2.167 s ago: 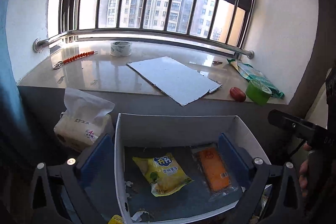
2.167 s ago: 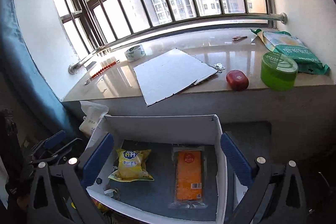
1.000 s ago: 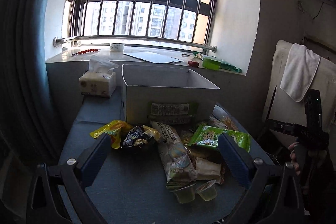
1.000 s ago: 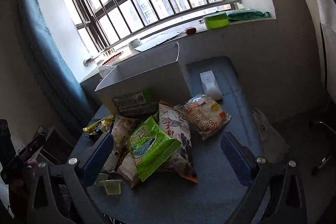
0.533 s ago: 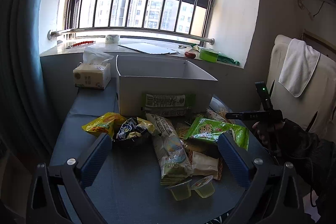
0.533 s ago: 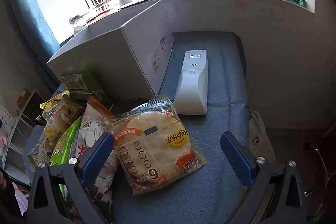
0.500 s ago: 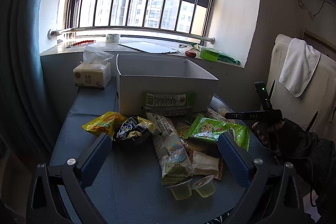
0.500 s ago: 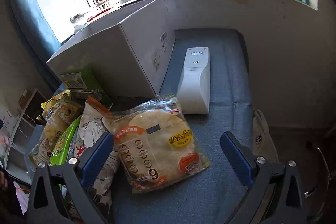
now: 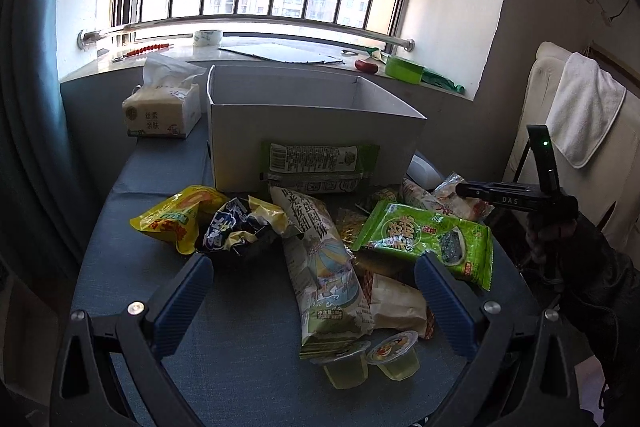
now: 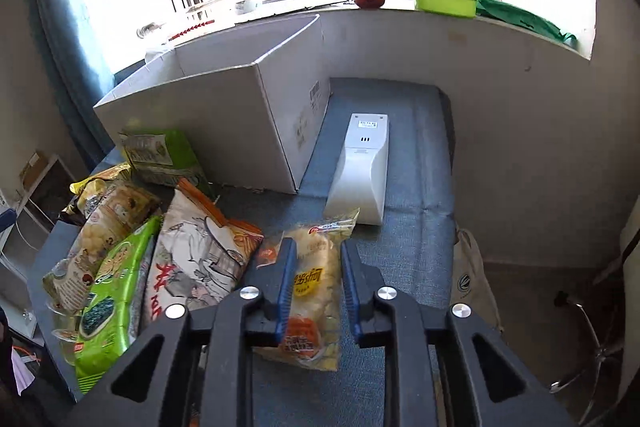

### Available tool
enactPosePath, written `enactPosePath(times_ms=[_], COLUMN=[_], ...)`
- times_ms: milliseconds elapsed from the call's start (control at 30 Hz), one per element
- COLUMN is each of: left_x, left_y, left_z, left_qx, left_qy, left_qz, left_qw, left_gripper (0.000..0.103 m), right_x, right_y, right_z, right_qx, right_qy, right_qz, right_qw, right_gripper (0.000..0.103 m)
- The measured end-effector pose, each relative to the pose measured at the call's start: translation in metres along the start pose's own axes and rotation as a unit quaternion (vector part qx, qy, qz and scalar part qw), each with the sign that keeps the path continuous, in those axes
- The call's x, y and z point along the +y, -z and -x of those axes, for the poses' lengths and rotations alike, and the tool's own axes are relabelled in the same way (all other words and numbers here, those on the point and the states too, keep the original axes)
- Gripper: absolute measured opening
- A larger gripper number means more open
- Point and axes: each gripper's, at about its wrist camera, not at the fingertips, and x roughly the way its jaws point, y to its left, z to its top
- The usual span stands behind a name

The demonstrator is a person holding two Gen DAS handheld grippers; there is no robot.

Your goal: Organize snacks

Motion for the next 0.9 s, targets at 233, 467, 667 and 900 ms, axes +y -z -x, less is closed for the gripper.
enactPosePath(times_ms=[233,467,667,900], left_x=[0.006,0.007,0.017,0.009], left_y=[-0.006,0.001,-0.007,-0.031], left_z=[-0.079,-0.119,-0.094,-0.029], left_qx=[0.123,0.182,0.152,0.068], left_qy=[0.008,0.019,0.043,0.112], left_qz=[0.058,0.074,0.079,0.053], left_qw=[0.9907,0.9803,0.9843,0.9900], left_gripper=[0.103,0.080,0.034,0.033], right_x=[0.026,0.053,0.074,0.088], right_y=[0.002,0.008,0.012,-0.006], right_z=[0.038,0.098,0.131,0.131], right_qx=[-0.037,-0.085,-0.111,-0.125], right_qy=[0.012,0.041,0.021,-0.031], right_qz=[0.015,0.031,0.037,0.018], right_qw=[0.999,0.995,0.993,0.992], right_gripper=[0.017,0.017,0.017,0.017])
